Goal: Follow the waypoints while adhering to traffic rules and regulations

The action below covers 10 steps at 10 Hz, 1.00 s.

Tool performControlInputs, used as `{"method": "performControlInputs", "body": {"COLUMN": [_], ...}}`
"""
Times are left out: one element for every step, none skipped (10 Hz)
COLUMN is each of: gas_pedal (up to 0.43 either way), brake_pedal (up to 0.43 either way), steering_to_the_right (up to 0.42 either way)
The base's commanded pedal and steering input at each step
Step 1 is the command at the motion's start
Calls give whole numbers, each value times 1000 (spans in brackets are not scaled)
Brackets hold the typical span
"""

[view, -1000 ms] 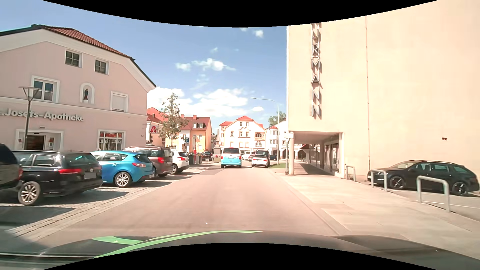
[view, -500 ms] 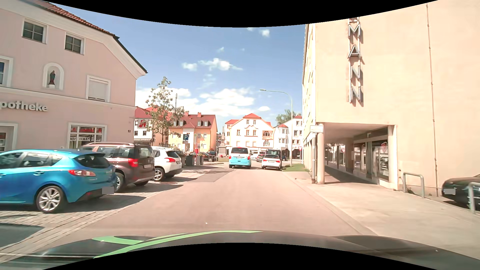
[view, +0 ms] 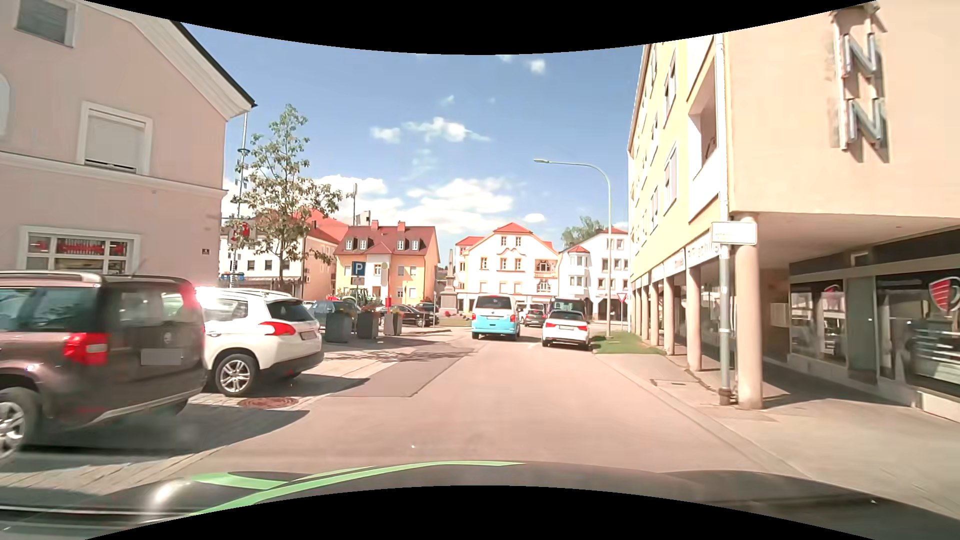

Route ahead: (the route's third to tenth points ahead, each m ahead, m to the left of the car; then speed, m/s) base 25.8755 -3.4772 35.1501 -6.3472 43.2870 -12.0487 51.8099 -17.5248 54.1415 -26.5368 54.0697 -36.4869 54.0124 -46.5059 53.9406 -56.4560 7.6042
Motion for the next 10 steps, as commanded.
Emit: {"method": "performControlInputs", "body": {"gas_pedal": [0,0,0,0,0,0,0,0,0,0], "brake_pedal": [12,85,128,134,134,140,140,140,140,146], "steering_to_the_right": [-7,-5,-2,1,1,2,3,4,4,7]}}
